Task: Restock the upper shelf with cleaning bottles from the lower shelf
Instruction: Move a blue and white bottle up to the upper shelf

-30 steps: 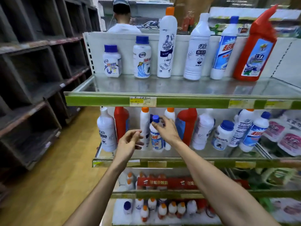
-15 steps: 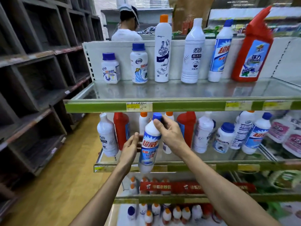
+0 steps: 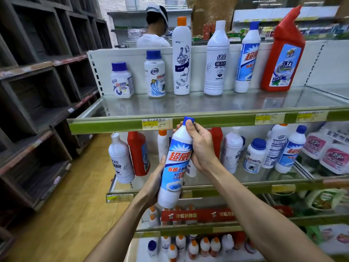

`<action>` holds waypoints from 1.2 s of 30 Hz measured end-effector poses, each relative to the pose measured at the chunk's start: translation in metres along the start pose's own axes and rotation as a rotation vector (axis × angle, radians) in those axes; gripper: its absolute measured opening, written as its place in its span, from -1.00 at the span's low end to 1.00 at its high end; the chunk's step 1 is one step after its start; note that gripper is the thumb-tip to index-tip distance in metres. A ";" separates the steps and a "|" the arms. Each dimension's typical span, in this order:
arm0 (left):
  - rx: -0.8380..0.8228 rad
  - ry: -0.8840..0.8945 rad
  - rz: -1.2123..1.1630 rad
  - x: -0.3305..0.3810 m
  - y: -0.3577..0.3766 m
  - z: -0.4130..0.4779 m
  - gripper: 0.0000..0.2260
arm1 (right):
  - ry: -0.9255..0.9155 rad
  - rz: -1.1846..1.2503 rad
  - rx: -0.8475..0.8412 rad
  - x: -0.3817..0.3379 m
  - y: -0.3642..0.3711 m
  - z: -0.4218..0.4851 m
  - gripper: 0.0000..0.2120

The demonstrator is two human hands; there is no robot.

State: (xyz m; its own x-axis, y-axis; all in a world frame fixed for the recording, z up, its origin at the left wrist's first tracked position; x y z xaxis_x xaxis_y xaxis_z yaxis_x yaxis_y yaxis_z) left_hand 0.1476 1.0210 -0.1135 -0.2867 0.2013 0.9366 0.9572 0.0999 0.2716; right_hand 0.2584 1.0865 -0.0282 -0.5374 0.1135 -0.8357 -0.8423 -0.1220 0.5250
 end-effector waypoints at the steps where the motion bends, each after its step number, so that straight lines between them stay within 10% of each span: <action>1: -0.002 0.008 0.008 0.002 0.000 -0.001 -0.52 | -0.013 -0.006 -0.006 -0.004 0.002 -0.001 -0.82; 7: -0.017 0.276 0.106 0.049 0.006 -0.007 -0.30 | -0.163 -0.048 -0.083 -0.064 0.041 0.012 -0.82; 15: 0.080 0.768 0.385 0.158 0.025 -0.028 -0.71 | -0.344 -0.121 -0.156 -0.160 0.113 0.043 -0.79; 36: 0.226 0.641 0.421 0.224 -0.002 0.072 -0.57 | -0.504 -0.760 -0.128 -0.130 0.147 0.115 -0.50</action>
State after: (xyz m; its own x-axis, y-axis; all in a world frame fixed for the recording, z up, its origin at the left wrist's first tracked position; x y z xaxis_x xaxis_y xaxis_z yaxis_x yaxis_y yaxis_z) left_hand 0.0790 1.1363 0.0799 0.2413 -0.3265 0.9139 0.9293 0.3490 -0.1207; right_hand 0.1991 1.1671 0.1759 0.1786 0.6206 -0.7635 -0.9814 0.0565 -0.1837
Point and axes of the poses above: each hand's wrist, its own z-axis towards the middle knuckle, its own y-axis out of the palm, x = y × z, the point moved 6 cm from there along z, towards the middle knuckle, and after that the axes turned 9 degrees about x, right-handed, at the moved point
